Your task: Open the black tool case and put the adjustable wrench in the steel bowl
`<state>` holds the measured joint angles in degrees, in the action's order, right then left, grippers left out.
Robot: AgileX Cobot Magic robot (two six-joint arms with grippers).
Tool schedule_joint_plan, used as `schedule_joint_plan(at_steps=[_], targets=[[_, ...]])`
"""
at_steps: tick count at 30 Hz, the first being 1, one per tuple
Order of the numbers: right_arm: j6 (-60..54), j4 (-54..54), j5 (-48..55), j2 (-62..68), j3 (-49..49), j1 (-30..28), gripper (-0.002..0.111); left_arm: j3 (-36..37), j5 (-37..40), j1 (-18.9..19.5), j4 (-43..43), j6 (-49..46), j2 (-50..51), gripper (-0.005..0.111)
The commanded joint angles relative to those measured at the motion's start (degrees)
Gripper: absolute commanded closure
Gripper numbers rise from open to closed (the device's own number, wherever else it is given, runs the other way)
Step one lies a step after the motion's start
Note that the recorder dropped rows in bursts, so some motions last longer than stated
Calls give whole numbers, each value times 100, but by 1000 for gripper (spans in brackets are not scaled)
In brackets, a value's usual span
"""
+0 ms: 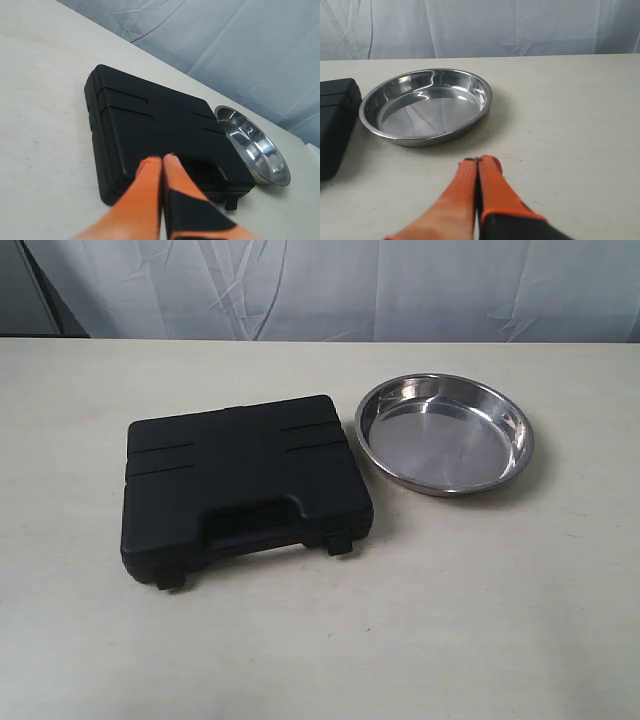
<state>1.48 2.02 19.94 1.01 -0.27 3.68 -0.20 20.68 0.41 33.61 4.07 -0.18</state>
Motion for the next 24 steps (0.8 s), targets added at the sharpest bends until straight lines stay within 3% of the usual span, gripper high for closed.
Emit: schedule_joint_plan(at_steps=[1, 10, 14, 21, 24], targets=[[5, -5, -33, -27, 27, -34, 108, 20, -34, -50, -29, -25, 18, 107], [5, -5, -34, -27, 27, -34, 108, 20, -34, -50, -29, -25, 18, 107], [5, -105, -504, -27, 27, -34, 108, 20, -34, -50, -29, -25, 18, 107], [5, 279, -3081, -27, 27, -34, 108, 20, -34, -50, -29, -25, 18, 107], [1083, 1024, -4260, -27, 27, -22, 108, 20, -34, -50, -29, -25, 18, 107]])
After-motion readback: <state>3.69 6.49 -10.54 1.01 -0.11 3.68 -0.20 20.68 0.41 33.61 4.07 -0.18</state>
